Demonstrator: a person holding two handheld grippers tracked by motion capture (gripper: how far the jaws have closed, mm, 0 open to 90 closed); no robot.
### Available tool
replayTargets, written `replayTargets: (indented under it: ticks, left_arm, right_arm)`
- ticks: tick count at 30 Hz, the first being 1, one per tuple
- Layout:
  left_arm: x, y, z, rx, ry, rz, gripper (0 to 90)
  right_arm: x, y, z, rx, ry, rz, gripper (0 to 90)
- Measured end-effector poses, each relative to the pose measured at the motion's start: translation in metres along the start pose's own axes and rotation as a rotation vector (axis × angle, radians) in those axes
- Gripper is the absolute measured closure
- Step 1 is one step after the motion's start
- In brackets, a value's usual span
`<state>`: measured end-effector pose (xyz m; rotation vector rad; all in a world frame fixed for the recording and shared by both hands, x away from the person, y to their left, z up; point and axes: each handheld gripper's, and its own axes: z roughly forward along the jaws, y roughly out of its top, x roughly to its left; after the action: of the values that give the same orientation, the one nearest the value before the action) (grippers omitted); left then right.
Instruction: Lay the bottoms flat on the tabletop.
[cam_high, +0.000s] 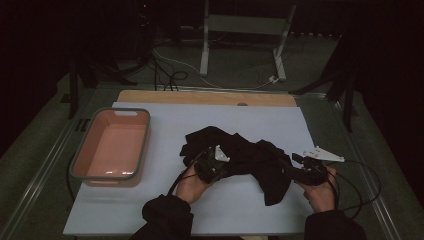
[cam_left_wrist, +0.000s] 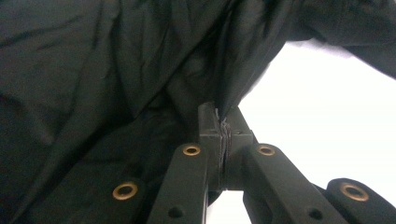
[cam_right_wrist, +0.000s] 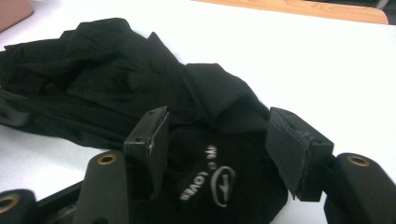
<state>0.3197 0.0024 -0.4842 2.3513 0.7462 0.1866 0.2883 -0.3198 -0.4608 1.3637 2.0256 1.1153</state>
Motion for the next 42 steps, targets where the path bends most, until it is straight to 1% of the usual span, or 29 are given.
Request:
replayTargets:
  ticks: [4, 10, 12, 13, 16, 17, 18, 19, 23, 25, 26, 28, 29, 32, 36, 37, 38, 39, 40, 42]
  left_arm:
    - [0.004, -0.007, -0.016, -0.019, 0.004, -0.010, 89.2]
    - [0.012, -0.018, -0.034, -0.031, 0.025, -0.032, 89.2]
    - [0.016, -0.021, -0.040, -0.037, 0.039, -0.041, 89.2]
    - [0.017, -0.021, -0.042, -0.038, 0.044, -0.046, 89.2]
    - [0.024, -0.022, -0.049, -0.063, 0.065, -0.081, 89.2]
    - [0.026, -0.022, -0.050, -0.066, 0.071, -0.091, 89.1]
    - [0.026, -0.022, -0.050, -0.066, 0.071, -0.091, 88.9]
    - [0.027, -0.022, -0.050, -0.073, 0.073, -0.102, 88.9]
    - [0.023, -0.019, -0.045, -0.086, 0.070, -0.097, 68.8]
    - [0.022, -0.018, -0.044, -0.092, 0.067, -0.098, 61.3]
    - [0.020, -0.016, -0.042, -0.096, 0.058, -0.097, 61.3]
    - [0.018, -0.012, -0.038, -0.106, 0.042, -0.091, 55.9]
    - [0.016, -0.011, -0.036, -0.114, 0.036, -0.088, 54.8]
    - [0.015, -0.008, -0.031, -0.126, 0.031, -0.085, 50.7]
    - [0.014, -0.003, -0.024, -0.145, 0.021, -0.091, 44.3]
    - [0.015, -0.002, -0.023, -0.148, 0.018, -0.088, 41.9]
    - [0.015, 0.000, -0.022, -0.156, 0.019, -0.085, 41.9]
    - [0.015, 0.002, -0.021, -0.164, 0.023, -0.085, 40.3]
    - [0.016, 0.004, -0.020, -0.169, 0.025, -0.085, 36.0]
    - [0.017, 0.007, -0.019, -0.181, 0.040, -0.083, 34.4]
  right_arm:
    - [0.000, 0.000, 0.000, 0.002, -0.002, 0.000, 39.7]
    - [0.000, 0.000, 0.001, 0.003, 0.000, -0.002, 39.7]
    - [0.001, 0.000, 0.001, 0.004, 0.002, -0.001, 39.7]
    - [0.001, 0.000, 0.001, 0.005, 0.003, -0.001, 39.7]
    - [0.001, 0.000, 0.002, 0.008, 0.001, -0.004, 39.8]
    - [0.002, 0.000, 0.002, 0.008, 0.002, -0.004, 39.8]
    - [0.002, 0.000, 0.002, 0.008, 0.002, -0.004, 39.8]
    - [0.001, 0.000, 0.002, 0.008, 0.002, -0.006, 39.8]
    - [0.002, -0.001, 0.003, 0.013, 0.006, -0.009, 39.8]
    - [0.002, -0.001, 0.004, 0.012, 0.009, -0.007, 39.7]
    - [0.002, -0.001, 0.004, 0.014, 0.009, -0.007, 39.7]
    - [0.003, -0.001, 0.004, 0.016, 0.012, -0.011, 39.6]
    - [0.003, -0.001, 0.004, 0.017, 0.015, -0.010, 39.6]
    - [0.004, -0.002, 0.006, 0.025, 0.015, -0.007, 39.1]
    - [0.004, -0.003, 0.008, 0.036, 0.020, -0.008, 37.1]
    - [0.004, -0.004, 0.009, 0.050, 0.023, -0.006, 35.5]
    - [0.004, -0.004, 0.009, 0.050, 0.023, -0.006, 35.5]
    - [0.004, -0.004, 0.010, 0.055, 0.021, -0.002, 35.1]
    - [0.004, -0.006, 0.013, 0.069, 0.014, 0.005, 33.5]
    - [0.003, -0.007, 0.014, 0.073, 0.016, 0.009, 33.1]
